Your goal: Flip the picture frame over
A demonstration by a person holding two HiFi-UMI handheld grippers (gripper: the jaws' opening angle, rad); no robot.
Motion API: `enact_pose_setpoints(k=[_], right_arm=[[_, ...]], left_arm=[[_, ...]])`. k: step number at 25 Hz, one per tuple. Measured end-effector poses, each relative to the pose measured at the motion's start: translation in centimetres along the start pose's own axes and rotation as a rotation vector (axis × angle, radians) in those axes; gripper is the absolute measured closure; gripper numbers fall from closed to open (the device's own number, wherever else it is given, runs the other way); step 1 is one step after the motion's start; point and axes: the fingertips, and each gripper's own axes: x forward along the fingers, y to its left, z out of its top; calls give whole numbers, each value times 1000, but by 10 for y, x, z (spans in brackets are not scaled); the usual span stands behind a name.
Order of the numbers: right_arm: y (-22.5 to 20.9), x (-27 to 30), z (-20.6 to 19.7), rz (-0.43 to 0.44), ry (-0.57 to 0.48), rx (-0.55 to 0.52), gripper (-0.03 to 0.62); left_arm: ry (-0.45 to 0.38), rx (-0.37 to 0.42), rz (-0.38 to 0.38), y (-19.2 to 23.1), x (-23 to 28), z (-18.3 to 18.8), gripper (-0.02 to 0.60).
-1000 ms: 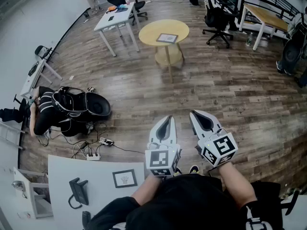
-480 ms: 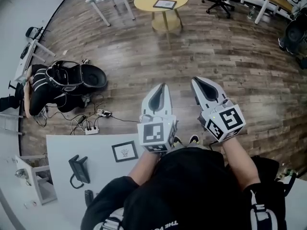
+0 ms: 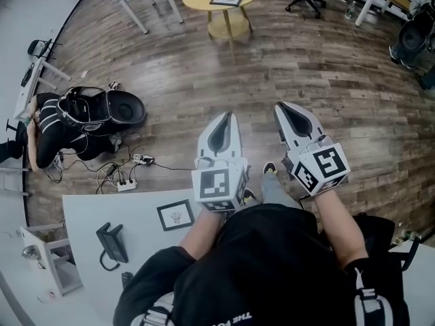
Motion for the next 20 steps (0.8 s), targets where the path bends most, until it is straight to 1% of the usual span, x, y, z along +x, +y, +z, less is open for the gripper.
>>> enact_pose_setpoints(k=[4,9,16,20], right_arm=[[-20,16,-2,-8,3,2,574],[-59,47,0,8,-17,27,574],[-136,92,21,33,-58,24,574],[-176,108,29,33,-68,24,574]], left_arm=[[0,-5,-4,3,25,1,558],[2,33,5,4,74,4,557],[-25,72,19,-7,162,24,558],[-17,88,34,-9,202,28,557]])
